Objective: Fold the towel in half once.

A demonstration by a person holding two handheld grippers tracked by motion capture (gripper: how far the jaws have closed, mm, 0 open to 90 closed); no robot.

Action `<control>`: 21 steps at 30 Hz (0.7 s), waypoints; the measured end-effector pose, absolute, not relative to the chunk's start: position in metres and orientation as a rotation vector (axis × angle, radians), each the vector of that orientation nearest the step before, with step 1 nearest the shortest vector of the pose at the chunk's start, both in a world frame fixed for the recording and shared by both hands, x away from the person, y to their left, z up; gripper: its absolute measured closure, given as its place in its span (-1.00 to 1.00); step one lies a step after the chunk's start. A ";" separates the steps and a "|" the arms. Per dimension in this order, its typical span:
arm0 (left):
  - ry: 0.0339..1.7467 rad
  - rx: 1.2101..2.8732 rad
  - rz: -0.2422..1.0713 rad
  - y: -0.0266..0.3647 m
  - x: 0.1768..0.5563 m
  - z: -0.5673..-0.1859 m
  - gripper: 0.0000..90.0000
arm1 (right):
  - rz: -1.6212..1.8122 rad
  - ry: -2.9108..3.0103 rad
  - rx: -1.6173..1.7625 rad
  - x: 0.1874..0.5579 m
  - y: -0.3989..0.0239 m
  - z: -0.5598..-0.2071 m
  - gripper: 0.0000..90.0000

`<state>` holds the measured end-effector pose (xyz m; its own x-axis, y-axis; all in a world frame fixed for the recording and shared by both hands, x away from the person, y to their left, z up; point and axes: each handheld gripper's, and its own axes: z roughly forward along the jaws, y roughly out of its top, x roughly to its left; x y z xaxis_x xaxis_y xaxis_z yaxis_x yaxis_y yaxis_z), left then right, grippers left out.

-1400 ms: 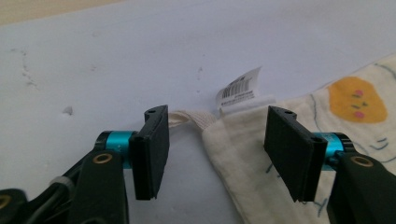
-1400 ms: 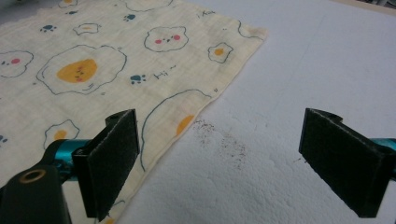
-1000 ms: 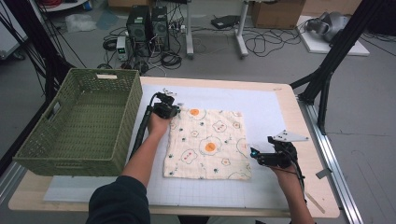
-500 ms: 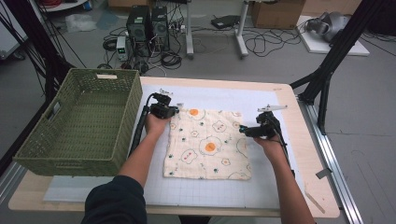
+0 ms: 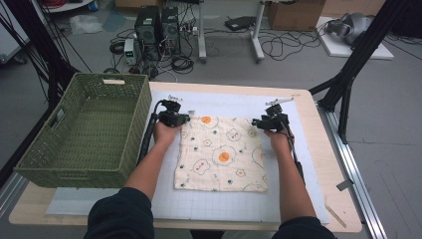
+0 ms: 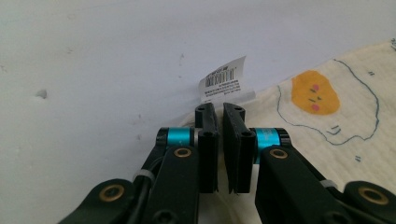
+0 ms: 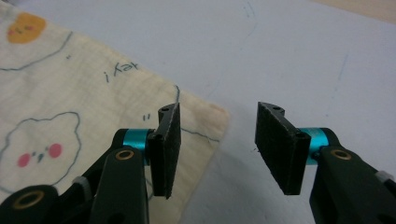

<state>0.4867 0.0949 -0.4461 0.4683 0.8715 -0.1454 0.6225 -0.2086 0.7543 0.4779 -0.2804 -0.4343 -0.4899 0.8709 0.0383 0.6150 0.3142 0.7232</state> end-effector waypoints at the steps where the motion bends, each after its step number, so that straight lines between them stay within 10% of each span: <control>1: 1.243 1.940 0.398 0.095 0.486 -0.446 0.87 | 0.979 2.225 1.337 0.480 -0.278 -0.438 0.13; 5: 1.236 1.940 0.390 0.097 0.485 -0.446 0.87 | 0.966 2.201 1.365 0.482 -0.274 -0.445 0.29; 8: 1.250 1.936 0.380 0.098 0.484 -0.445 0.88 | 0.968 2.240 1.339 0.480 -0.269 -0.443 0.87; 21: 1.250 1.734 0.435 0.106 0.490 -0.411 0.90 | 1.063 2.038 1.271 0.476 -0.273 -0.418 0.92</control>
